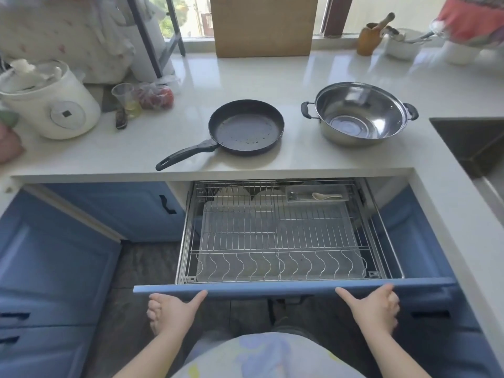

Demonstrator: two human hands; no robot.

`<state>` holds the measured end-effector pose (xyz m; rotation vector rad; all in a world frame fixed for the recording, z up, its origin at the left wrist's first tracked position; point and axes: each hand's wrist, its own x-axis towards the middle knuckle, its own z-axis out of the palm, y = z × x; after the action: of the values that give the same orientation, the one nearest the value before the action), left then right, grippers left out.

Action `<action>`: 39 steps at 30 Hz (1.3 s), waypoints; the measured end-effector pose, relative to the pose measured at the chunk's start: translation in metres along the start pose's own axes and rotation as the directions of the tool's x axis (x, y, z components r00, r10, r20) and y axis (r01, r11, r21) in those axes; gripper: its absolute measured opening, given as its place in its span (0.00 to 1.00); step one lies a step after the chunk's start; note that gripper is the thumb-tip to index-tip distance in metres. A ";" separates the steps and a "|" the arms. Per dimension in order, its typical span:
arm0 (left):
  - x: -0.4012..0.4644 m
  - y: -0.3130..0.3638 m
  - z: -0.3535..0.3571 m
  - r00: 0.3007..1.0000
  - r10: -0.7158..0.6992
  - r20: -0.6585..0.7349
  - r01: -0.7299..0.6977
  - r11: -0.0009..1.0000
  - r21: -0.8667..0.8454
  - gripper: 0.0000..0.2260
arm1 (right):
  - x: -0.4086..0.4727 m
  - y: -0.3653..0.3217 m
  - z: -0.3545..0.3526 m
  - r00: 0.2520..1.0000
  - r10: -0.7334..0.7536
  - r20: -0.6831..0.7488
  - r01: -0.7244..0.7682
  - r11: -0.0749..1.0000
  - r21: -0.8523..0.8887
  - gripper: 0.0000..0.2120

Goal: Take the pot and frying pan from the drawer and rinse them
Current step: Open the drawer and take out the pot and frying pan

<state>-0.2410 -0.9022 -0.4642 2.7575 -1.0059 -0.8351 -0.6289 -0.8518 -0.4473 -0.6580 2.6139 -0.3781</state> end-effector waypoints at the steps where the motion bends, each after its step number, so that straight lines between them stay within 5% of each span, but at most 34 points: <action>1: 0.003 0.006 -0.001 1.000 -0.002 0.001 0.002 1.000 0.006 0.57 | 0.004 -0.006 0.000 1.000 0.002 0.007 -0.002 1.000 -0.004 0.56; 9: 0.037 0.067 -0.014 1.000 -0.017 0.022 0.018 1.000 -0.026 0.49 | 0.047 -0.059 0.003 0.999 -0.019 0.035 0.019 1.000 -0.001 0.59; 28: 0.052 0.228 0.024 0.972 0.182 0.149 -0.177 0.983 -0.045 0.52 | 0.182 -0.143 -0.005 0.952 -0.196 0.235 0.183 0.980 0.075 0.55; 39: 0.085 0.266 0.052 0.937 0.343 0.067 -0.343 0.939 -0.021 0.48 | 0.226 -0.162 0.031 0.911 -0.385 0.147 0.386 0.922 0.026 0.59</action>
<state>-0.3662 -1.1570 -0.4778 2.4498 -1.4373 -0.8777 -0.7329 -1.1079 -0.4913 -1.1645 2.3352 -0.4217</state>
